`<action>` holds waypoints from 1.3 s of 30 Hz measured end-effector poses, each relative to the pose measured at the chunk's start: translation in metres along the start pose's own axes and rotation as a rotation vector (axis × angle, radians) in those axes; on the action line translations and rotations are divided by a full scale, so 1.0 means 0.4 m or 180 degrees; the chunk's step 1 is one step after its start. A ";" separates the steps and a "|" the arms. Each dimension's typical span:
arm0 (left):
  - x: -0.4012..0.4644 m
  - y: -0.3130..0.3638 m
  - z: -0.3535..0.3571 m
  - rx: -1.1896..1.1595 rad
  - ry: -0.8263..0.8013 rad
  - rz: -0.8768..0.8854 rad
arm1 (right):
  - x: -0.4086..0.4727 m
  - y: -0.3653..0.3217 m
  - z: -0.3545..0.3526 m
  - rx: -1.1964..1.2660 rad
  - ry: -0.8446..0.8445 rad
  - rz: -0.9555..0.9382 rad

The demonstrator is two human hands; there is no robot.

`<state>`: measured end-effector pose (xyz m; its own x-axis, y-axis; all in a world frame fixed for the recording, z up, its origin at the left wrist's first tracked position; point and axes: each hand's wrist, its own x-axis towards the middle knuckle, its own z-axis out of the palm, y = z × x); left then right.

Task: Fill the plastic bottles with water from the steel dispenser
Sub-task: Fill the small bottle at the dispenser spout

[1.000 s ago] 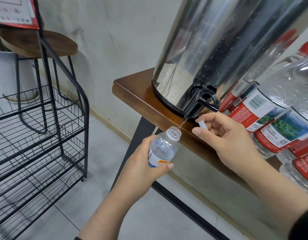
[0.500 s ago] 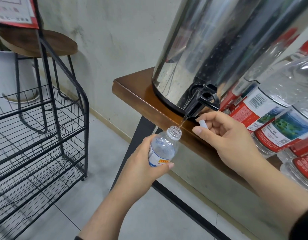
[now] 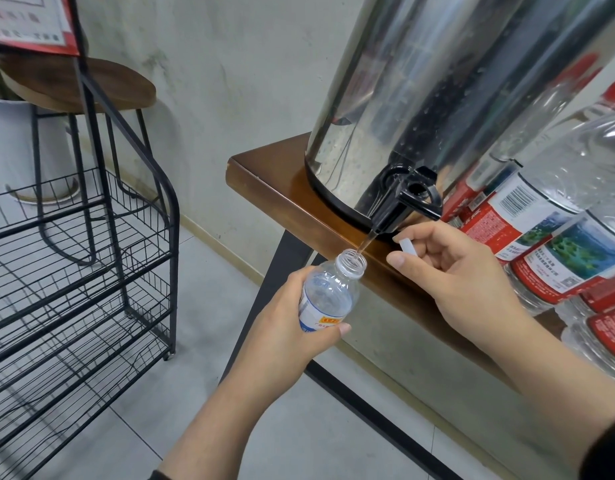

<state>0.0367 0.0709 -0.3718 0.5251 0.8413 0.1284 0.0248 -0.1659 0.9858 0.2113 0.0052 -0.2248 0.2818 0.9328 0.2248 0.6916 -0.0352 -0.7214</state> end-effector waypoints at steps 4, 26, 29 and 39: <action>-0.001 0.000 0.000 -0.0014 0.0004 0.0014 | 0.000 0.000 -0.001 -0.0014 -0.0012 -0.0001; -0.002 0.002 0.002 -0.0031 0.0004 -0.0039 | -0.003 -0.004 -0.003 -0.0070 -0.0034 0.0017; -0.001 0.003 0.002 -0.0022 0.0010 -0.0037 | 0.000 -0.003 -0.001 -0.0055 -0.0037 0.0004; -0.003 0.003 0.001 -0.0036 0.0010 -0.0055 | 0.000 -0.001 -0.001 0.0067 -0.0052 0.0028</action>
<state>0.0363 0.0694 -0.3709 0.5220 0.8456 0.1115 0.0244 -0.1455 0.9891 0.2115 0.0050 -0.2242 0.2769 0.9382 0.2077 0.6749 -0.0361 -0.7370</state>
